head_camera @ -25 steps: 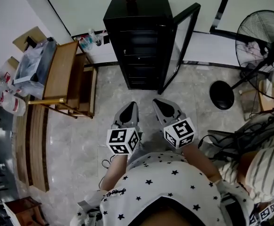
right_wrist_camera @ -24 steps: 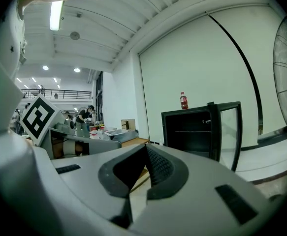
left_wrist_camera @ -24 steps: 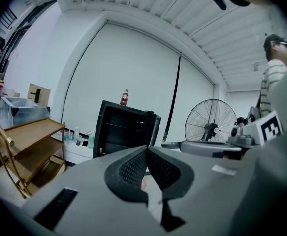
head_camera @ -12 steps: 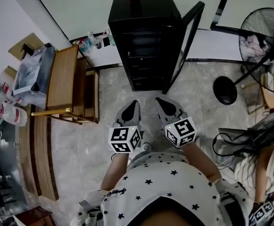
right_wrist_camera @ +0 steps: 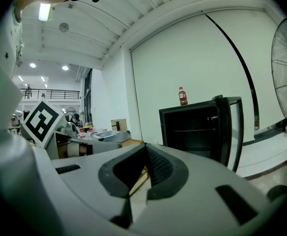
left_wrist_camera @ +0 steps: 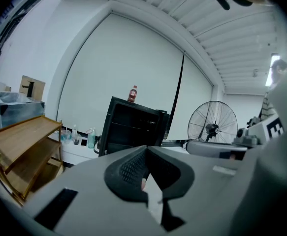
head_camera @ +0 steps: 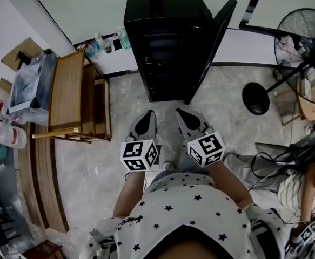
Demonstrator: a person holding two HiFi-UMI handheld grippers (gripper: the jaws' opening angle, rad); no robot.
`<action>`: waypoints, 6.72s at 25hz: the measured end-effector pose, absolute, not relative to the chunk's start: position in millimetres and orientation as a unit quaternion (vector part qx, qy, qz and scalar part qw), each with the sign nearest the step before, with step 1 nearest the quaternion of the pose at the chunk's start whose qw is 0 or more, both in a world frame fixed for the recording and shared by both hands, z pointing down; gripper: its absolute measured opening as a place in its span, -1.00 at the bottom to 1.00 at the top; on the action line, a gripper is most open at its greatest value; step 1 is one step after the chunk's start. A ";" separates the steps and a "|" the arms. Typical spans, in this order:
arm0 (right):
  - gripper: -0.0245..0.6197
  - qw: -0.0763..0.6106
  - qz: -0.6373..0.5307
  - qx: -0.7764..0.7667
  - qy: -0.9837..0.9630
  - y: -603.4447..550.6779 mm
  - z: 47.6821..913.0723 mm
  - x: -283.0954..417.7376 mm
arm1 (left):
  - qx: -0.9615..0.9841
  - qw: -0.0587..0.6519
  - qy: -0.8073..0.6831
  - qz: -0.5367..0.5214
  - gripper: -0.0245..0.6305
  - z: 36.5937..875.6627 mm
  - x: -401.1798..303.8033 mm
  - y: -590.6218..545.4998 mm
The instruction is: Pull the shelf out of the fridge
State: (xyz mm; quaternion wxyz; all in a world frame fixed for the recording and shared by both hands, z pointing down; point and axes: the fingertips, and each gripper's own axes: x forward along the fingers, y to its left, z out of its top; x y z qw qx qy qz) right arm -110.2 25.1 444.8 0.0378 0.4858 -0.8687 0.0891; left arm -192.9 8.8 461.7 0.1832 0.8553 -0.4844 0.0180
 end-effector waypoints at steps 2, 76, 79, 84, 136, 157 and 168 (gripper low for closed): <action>-0.94 0.035 0.091 0.488 -0.868 18.1 446.6 -107.2 | 0.854 0.191 -0.484 0.016 -0.89 465.5 -191.6 0.4; -0.94 0.067 0.113 0.423 -0.897 -268.3 470.5 54.2 | 0.590 0.531 -0.425 -0.434 -0.69 562.3 -64.5 -482.4; -0.94 0.068 0.112 0.422 -0.897 -268.1 471.3 54.4 | 0.593 0.527 -0.425 -0.437 -0.83 558.3 -63.5 -482.8; -0.94 0.067 0.111 0.418 -0.899 -265.3 469.7 50.6 | 0.580 0.533 -0.424 -0.447 -0.85 558.1 -64.5 -479.9; -0.94 0.061 0.101 0.467 -0.876 -199.8 475.0 38.7 | 0.588 0.538 -0.387 -0.464 -0.85 557.1 -84.3 -327.8; -0.94 0.056 0.092 0.476 -0.873 -171.3 470.5 35.7 | 0.593 0.538 -0.388 -0.456 -0.85 559.0 -86.2 -284.9; -0.94 0.057 0.090 0.476 -0.873 -171.0 468.9 34.3 | 0.594 0.539 -0.390 -0.453 -0.86 561.0 -86.2 -280.4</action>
